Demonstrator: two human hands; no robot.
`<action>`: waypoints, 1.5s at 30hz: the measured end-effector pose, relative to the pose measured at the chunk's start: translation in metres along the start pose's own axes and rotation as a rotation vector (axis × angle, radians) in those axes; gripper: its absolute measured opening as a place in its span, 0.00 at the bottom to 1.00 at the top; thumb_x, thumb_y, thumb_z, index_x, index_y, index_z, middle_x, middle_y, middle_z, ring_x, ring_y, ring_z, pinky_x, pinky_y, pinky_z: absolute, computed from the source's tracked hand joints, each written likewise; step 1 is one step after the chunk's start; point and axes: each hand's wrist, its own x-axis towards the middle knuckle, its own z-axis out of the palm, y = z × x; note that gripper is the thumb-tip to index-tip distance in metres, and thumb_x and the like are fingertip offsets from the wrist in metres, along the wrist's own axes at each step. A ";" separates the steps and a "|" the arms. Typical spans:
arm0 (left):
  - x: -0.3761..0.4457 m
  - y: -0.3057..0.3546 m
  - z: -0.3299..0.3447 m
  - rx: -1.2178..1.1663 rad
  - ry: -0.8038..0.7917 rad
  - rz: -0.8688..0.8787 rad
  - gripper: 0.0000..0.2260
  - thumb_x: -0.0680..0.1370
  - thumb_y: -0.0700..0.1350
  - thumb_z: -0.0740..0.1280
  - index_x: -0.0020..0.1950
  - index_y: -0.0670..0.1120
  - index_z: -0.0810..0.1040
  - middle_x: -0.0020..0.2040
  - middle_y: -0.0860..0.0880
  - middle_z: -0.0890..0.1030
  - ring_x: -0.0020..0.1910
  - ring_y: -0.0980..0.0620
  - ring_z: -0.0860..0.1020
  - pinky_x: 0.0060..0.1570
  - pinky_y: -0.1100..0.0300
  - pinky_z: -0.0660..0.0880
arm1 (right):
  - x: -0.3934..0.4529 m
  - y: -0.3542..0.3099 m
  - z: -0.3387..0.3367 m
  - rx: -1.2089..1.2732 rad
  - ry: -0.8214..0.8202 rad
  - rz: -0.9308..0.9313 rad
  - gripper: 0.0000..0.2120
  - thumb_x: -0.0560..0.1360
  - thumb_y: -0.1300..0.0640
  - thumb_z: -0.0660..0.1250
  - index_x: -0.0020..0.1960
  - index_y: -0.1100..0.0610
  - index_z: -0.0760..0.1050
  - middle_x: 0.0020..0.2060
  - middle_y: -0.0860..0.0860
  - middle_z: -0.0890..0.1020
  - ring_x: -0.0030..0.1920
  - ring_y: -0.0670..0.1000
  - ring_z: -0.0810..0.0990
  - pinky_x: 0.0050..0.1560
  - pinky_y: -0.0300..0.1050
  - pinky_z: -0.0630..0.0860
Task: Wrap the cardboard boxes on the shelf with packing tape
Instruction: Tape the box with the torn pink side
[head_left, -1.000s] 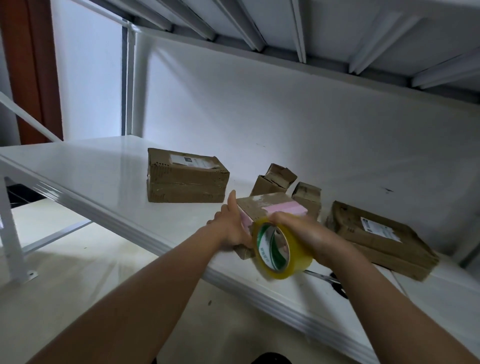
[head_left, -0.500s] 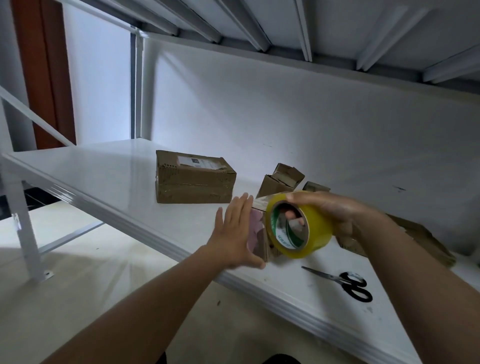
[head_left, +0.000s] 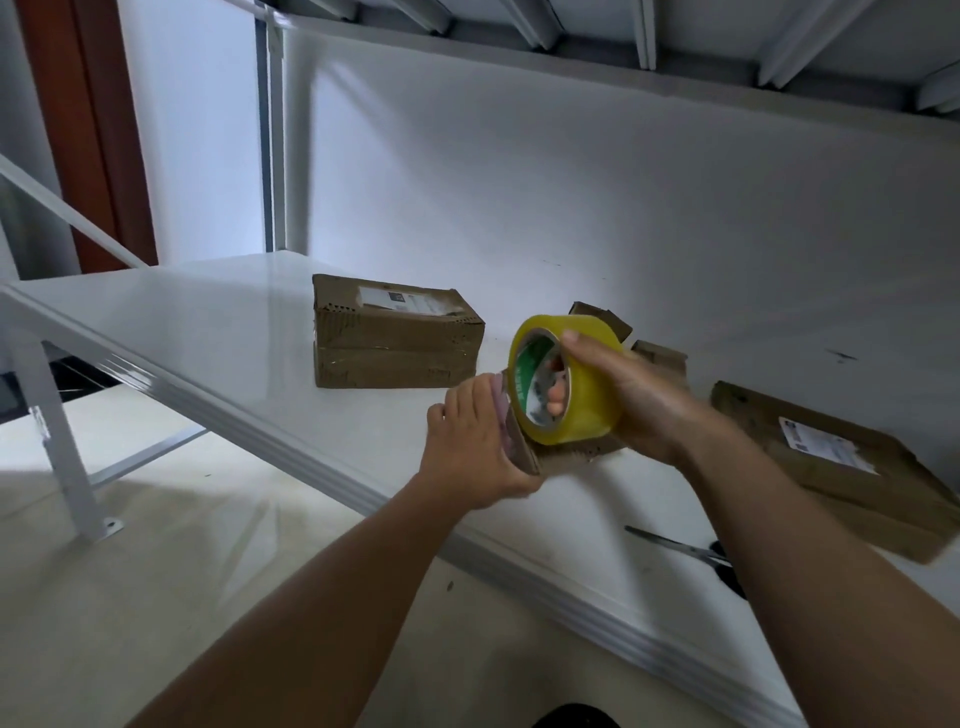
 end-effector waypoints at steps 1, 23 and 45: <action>0.001 -0.002 0.000 -0.004 -0.007 -0.005 0.49 0.60 0.73 0.66 0.70 0.46 0.57 0.62 0.49 0.65 0.60 0.49 0.66 0.59 0.54 0.67 | 0.003 -0.002 0.001 -0.024 0.010 0.017 0.31 0.57 0.40 0.73 0.53 0.59 0.77 0.34 0.55 0.82 0.34 0.51 0.82 0.40 0.46 0.81; 0.001 -0.009 0.007 -0.344 -0.281 -0.376 0.46 0.53 0.74 0.66 0.65 0.50 0.68 0.59 0.50 0.75 0.57 0.48 0.73 0.59 0.48 0.70 | -0.004 0.021 0.002 -0.454 -0.130 0.463 0.17 0.77 0.45 0.64 0.44 0.60 0.78 0.27 0.51 0.80 0.25 0.46 0.78 0.29 0.37 0.76; 0.019 -0.017 -0.046 -0.471 -0.930 -0.256 0.28 0.68 0.51 0.75 0.64 0.45 0.71 0.58 0.45 0.75 0.58 0.45 0.74 0.57 0.53 0.75 | 0.009 0.021 -0.007 -0.650 0.121 0.532 0.14 0.78 0.45 0.62 0.44 0.55 0.72 0.23 0.50 0.81 0.22 0.47 0.79 0.22 0.36 0.74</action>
